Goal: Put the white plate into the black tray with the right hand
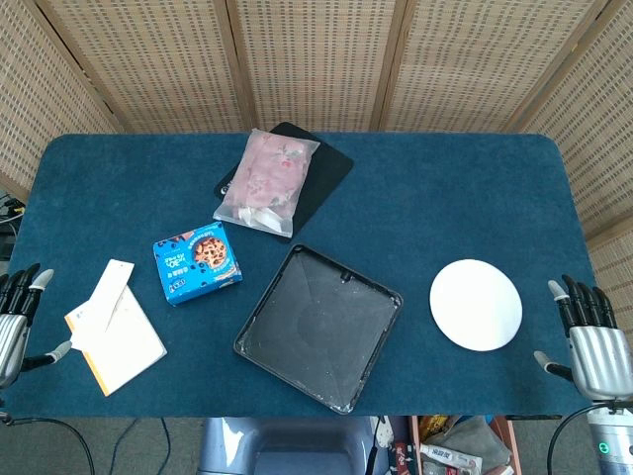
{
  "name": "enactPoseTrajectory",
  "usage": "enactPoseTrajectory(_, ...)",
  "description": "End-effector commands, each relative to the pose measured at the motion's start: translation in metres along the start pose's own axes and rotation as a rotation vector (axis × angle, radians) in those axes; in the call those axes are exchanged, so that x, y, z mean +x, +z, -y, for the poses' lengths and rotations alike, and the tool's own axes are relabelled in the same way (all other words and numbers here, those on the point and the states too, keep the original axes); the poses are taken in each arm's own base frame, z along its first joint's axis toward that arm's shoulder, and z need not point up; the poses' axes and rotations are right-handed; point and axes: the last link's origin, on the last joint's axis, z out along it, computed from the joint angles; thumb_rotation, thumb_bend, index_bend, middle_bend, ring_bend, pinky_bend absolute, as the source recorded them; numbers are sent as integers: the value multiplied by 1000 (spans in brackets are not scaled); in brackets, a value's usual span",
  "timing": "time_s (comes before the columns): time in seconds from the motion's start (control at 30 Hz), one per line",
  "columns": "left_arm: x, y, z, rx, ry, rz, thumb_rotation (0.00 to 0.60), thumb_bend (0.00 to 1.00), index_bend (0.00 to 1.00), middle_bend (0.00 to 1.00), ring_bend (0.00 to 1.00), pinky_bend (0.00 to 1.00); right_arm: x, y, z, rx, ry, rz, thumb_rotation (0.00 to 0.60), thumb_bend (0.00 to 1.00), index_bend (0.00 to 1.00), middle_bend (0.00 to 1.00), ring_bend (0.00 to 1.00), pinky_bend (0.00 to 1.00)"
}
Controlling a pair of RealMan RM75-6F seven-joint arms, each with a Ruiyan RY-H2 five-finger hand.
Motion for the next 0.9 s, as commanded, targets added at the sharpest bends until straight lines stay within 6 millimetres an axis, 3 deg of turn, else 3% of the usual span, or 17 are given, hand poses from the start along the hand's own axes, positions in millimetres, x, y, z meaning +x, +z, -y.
enactPoseTrajectory(0.03, 0, -1, 0, 3, 3, 2, 600, 0, 0, 0, 0, 0, -1, 0, 0, 0, 0, 7, 600, 0, 0, 0, 0, 0)
enactPoseTrajectory(0.27, 1, -1, -1, 3, -2, -4, 600, 0, 0, 0, 0, 0, -17, -3, 12, 42, 4, 71, 600, 0, 0, 0, 0, 0)
enactPoseTrajectory(0.5, 2, -1, 1, 15, -7, -4, 600, 0, 0, 0, 0, 0, -60, -3, 43, 139, -21, 172, 600, 0, 4, 0, 0, 0)
enactPoseTrajectory(0.73, 2, 2, 5, 37, -4, 9, 600, 0, 0, 0, 0, 0, -102, 9, 68, 210, -81, 184, 600, 0, 93, 0, 0, 0)
enactPoseTrajectory(0.9, 1, 3, 4, 39, 0, 11, 600, 0, 0, 0, 0, 0, -113, 17, 74, 221, -108, 188, 600, 41, 144, 0, 0, 0)
